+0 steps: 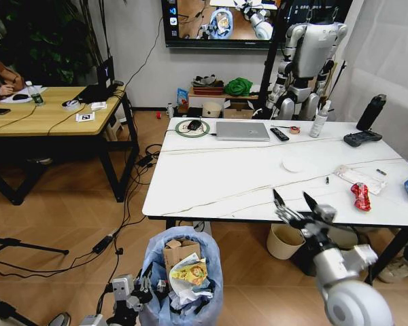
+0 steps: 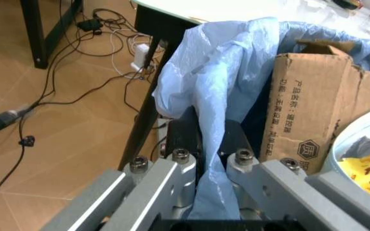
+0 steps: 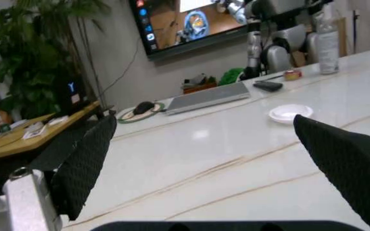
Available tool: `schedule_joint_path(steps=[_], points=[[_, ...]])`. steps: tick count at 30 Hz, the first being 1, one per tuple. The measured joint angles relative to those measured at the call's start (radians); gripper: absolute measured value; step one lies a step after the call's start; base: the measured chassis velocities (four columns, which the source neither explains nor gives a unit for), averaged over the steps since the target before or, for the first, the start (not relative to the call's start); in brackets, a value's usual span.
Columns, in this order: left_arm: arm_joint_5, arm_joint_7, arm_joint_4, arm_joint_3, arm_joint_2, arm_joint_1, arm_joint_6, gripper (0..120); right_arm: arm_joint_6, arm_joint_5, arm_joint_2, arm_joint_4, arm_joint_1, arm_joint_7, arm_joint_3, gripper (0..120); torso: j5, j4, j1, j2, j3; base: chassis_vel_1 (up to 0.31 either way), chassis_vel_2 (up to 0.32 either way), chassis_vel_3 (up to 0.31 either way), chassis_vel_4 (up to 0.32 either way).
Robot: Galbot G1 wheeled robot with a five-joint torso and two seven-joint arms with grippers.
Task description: Pick up the trash bin and place the trash from the table into it.
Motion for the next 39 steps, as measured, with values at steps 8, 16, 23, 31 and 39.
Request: schedule_joint_path(steps=[8,16,23,31,39], points=[[-0.03,0.0,0.029,0.015,0.04,-0.018,0.002,1,0.076,-0.028,0.134,-0.063,-0.045,-0.123,0.08,100,0.0,0.0002,0.0,0.0,0.0,0.0,0.0,0.0,0.0],[-0.045,0.001,0.05,0.02,0.052,-0.039,0.0,1,0.125,-0.086,0.24,-0.111,-0.055,-0.151,0.1,100,0.0,0.0002,0.0,0.0,0.0,0.0,0.0,0.0,0.0],[-0.043,0.002,0.057,0.027,0.036,-0.042,-0.006,1,0.132,-0.1,0.269,-0.147,-0.027,-0.155,0.099,100,0.0001,0.0003,0.0,0.0,0.0,0.0,0.0,0.0,0.0],[-0.041,0.003,0.07,0.019,0.03,-0.039,-0.011,1,0.144,-0.098,0.266,-0.178,-0.02,-0.167,0.103,100,0.0002,0.0002,0.0,0.0,0.0,0.0,0.0,0.0,0.0],[-0.042,0.003,0.082,0.019,0.022,-0.037,-0.011,1,0.147,-0.076,0.264,-0.206,-0.007,-0.171,0.098,100,0.0002,0.0002,0.0,0.0,0.0,0.0,0.0,0.0,0.0]])
